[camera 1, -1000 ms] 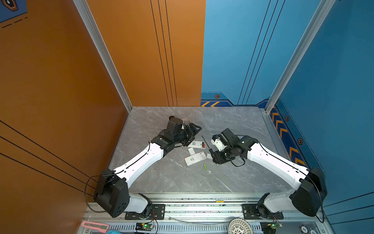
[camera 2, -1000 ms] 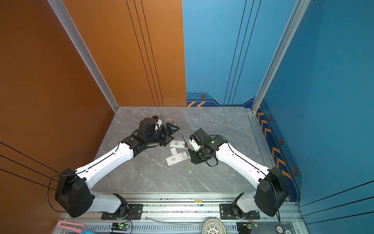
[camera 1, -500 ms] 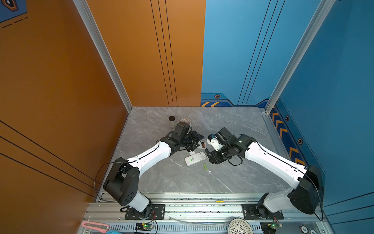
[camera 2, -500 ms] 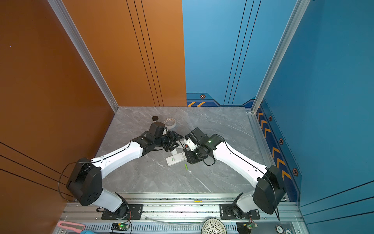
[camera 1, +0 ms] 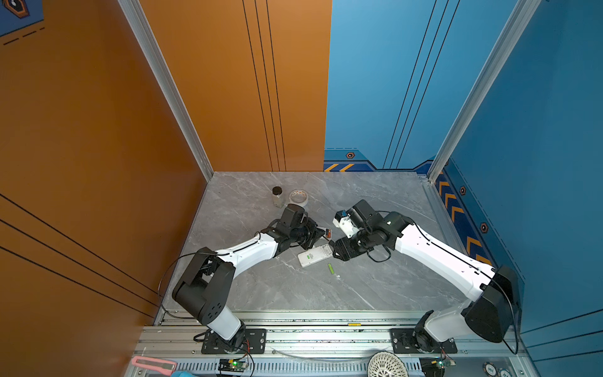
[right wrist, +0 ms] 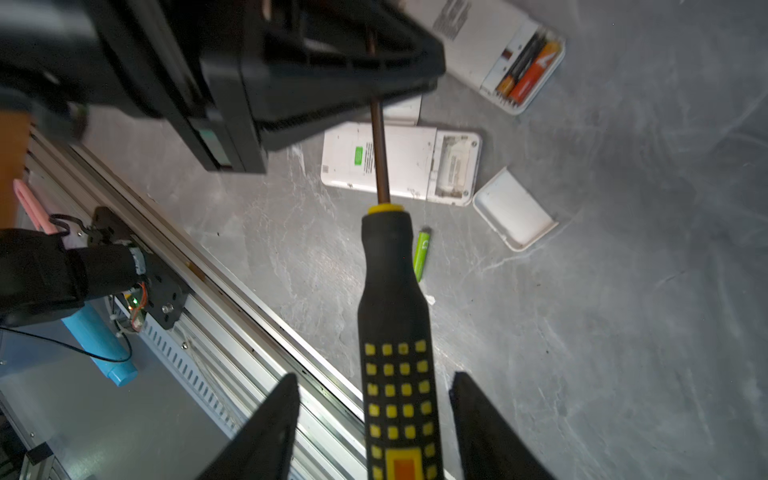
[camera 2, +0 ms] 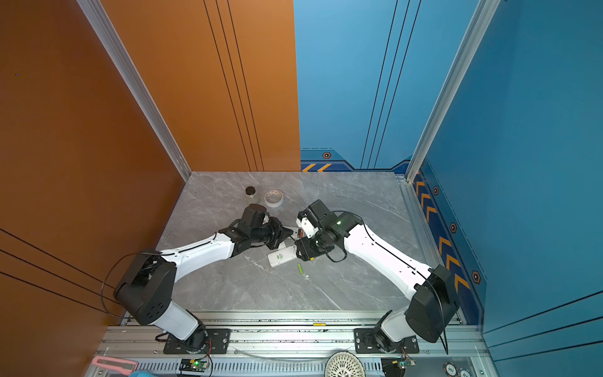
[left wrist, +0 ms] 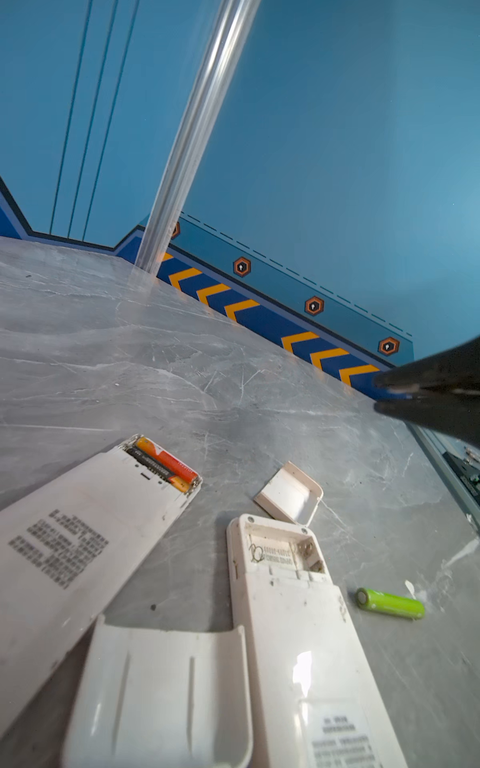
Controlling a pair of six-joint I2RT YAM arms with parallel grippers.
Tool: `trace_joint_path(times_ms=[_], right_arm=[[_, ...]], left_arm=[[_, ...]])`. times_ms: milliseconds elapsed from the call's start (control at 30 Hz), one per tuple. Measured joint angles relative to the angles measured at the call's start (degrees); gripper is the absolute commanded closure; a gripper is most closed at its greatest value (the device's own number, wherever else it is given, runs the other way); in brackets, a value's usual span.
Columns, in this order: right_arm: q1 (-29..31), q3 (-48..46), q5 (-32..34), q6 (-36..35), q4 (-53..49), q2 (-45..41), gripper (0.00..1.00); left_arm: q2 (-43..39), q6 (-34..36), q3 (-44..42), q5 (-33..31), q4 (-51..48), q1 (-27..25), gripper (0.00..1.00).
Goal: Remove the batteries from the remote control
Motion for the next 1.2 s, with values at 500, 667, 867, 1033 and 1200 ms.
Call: trace_joint_path(times_ms=[500,667,867,1033,1200], right_arm=[[-14.62,7.98,-15.61,6.21,14.14,-1.29,0.11],[-14.62,8.04,-18.01,2.78,11.56,1.79,0.13],[-12.07,8.28,-17.35,-0.55,8.61,2.51,0.13],[-7.54,8.17,-12.28,-2.75,6.58,2.47,0.15],[-6.27,6.40,-6.45,-2.75,6.86,1.77,0.20]], left_arm=[[2.25,-24.28,-5.68,-5.09,32.96,-0.13,1.00],[2.25,-25.03,-5.51,-6.05,35.39,-0.13,1.00],[2.23,-25.44,-5.77,-7.21,35.54,-0.13,1.00],[2.12,-25.42,-6.25,-7.67,35.39,-0.11,1.00],[1.97,-25.44,-6.25,-7.91,35.36,-0.11,1.00]])
